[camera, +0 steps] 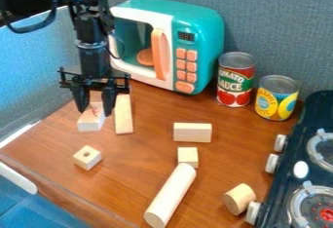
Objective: Put the rectangular block on top of the cube with a hole
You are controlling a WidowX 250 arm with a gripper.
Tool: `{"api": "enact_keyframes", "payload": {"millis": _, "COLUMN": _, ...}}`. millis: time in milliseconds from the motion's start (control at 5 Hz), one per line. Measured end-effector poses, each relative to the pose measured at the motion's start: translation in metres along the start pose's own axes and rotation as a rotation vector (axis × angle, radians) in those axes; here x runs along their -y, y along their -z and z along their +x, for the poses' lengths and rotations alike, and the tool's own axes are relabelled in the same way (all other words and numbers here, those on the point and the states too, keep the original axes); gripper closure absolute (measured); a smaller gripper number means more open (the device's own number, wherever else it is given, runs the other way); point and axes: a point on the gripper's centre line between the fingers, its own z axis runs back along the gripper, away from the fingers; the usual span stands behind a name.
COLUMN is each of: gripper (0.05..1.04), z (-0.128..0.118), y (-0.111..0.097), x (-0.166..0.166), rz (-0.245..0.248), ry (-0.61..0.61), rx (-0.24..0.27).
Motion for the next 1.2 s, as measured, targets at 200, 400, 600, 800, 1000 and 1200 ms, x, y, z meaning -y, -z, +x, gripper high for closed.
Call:
{"api": "enact_keyframes", "payload": {"millis": 200, "gripper": 0.538, "z": -0.002, "y": 0.01, "x": -0.005, "rz": 0.055, "ry": 0.041, "rx": -0.033}}
{"api": "enact_keyframes", "payload": {"millis": 400, "gripper": 0.538, "z": -0.008, "y": 0.014, "x": -0.01, "rz": 0.093, "ry": 0.043, "rx": -0.049}}
{"api": "enact_keyframes", "payload": {"millis": 600, "gripper": 0.538, "z": -0.016, "y": 0.019, "x": -0.016, "rz": 0.115, "ry": -0.035, "rx": 0.028}}
{"api": "enact_keyframes", "payload": {"millis": 800, "gripper": 0.538, "z": -0.024, "y": 0.021, "x": -0.015, "rz": 0.091, "ry": -0.038, "rx": 0.193}}
{"api": "enact_keyframes", "payload": {"millis": 1000, "gripper": 0.538, "z": -0.026, "y": 0.031, "x": -0.01, "rz": 0.031, "ry": 0.007, "rx": 0.27}}
{"api": "enact_keyframes", "payload": {"millis": 1200, "gripper": 0.538, "z": -0.021, "y": 0.041, "x": -0.011, "rz": 0.033, "ry": -0.011, "rx": 0.254}}
